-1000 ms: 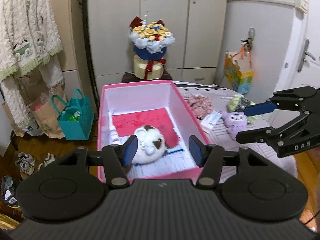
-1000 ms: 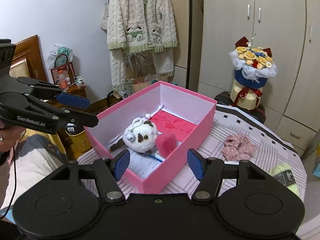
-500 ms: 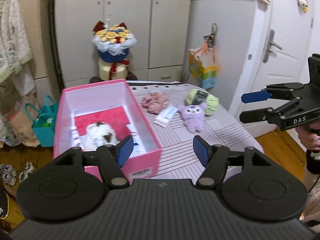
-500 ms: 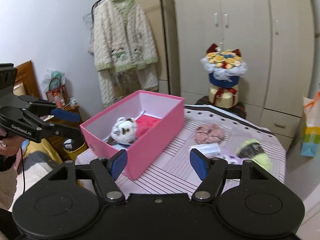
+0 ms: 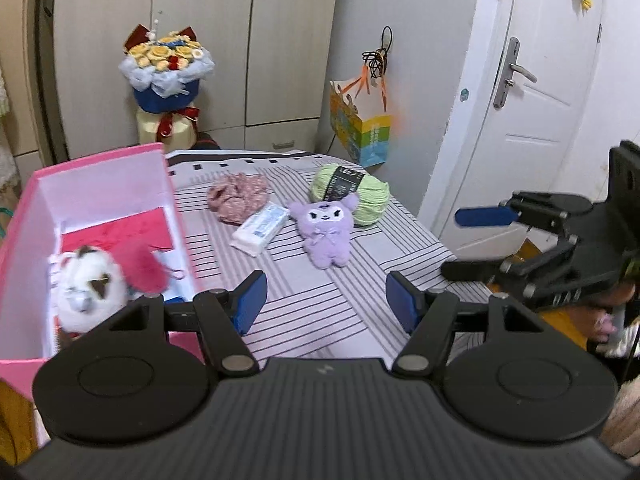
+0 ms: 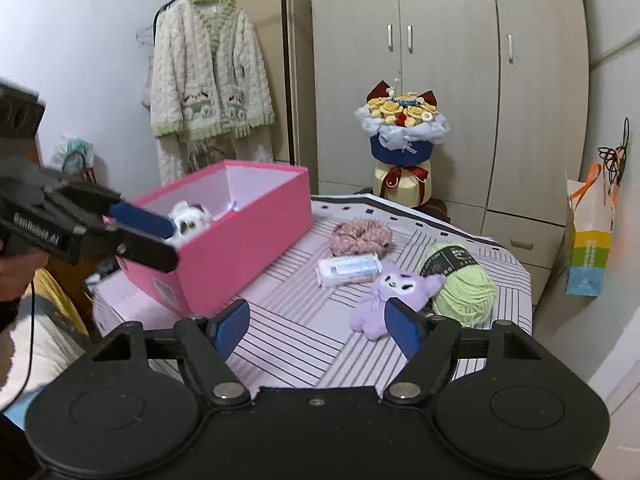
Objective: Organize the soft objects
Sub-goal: 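Grasp the purple plush doll with the left gripper while the right gripper also grips it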
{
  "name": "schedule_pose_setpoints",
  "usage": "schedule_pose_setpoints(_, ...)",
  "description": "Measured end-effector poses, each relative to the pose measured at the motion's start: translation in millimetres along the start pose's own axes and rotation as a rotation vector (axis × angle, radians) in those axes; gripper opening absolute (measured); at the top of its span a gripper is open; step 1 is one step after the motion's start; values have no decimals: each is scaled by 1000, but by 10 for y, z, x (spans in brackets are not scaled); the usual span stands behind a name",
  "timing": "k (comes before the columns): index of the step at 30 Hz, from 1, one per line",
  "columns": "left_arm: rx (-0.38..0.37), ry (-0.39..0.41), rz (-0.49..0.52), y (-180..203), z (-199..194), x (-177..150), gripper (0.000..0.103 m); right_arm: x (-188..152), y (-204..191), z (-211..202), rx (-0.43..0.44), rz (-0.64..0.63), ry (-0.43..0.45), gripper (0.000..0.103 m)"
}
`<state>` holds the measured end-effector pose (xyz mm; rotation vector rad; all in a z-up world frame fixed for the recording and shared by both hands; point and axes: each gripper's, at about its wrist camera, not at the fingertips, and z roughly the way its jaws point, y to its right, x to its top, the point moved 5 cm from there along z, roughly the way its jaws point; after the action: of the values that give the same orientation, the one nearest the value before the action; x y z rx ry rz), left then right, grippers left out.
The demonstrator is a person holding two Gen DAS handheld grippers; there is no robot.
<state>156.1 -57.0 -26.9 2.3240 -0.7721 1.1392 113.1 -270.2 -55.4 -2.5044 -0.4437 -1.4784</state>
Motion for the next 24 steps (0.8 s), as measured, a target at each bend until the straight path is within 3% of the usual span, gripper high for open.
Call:
schedule_pose_setpoints(6,35,51,25,87,340,67,63,-142,-68,294,-125,-74,-6,83)
schedule_pose_setpoints(9,29,77,20,119,504,112,63,-191,-80,460,-133,-82,9,84)
schedule_pose_setpoints(14,-18,47,-40,138,887,159,61,-223,23,845,-161,-47,15,84)
schedule_pose_setpoints(20,-5,20,-142,46,1409,237,56,-246,254,1266,-173,29,-33,84)
schedule_pose_setpoints(24,-4,-51,-214,-107,1746,216,50,-262,400,1471,-184,98,-81,84)
